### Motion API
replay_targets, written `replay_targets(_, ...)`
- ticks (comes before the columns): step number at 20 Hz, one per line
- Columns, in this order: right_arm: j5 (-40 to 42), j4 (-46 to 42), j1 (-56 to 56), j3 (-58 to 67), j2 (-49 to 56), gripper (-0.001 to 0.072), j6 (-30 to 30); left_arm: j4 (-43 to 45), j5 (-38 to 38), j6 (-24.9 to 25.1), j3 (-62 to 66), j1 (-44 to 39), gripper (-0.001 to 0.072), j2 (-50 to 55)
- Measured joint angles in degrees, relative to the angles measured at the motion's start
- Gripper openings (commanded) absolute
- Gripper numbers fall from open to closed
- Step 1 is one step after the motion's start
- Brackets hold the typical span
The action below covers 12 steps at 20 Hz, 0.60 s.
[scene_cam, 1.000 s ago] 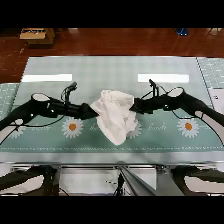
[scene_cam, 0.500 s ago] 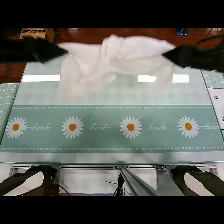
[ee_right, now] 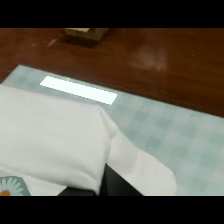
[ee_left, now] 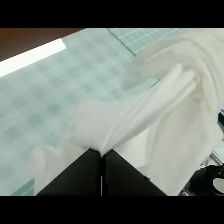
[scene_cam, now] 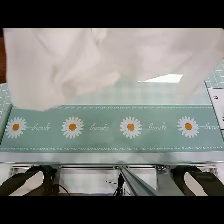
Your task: Fold the shirts.
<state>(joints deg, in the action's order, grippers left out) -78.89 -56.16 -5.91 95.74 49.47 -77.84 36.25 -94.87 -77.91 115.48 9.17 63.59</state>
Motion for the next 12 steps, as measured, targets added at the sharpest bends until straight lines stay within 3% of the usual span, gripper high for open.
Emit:
replay_targets(7,-21.4,-6.0,0.0,2.1,1.6,0.0037,-4.7,4.9,-7.3,-4.2,-7.8,-5.3,0.0018,-2.9)
replay_targets(12,-25.6,-6.2,0.1,2.1,10.3,0.0037,-5.4,7.7,1.3,-1.8,-26.8,-14.8,0.0018,-1.9)
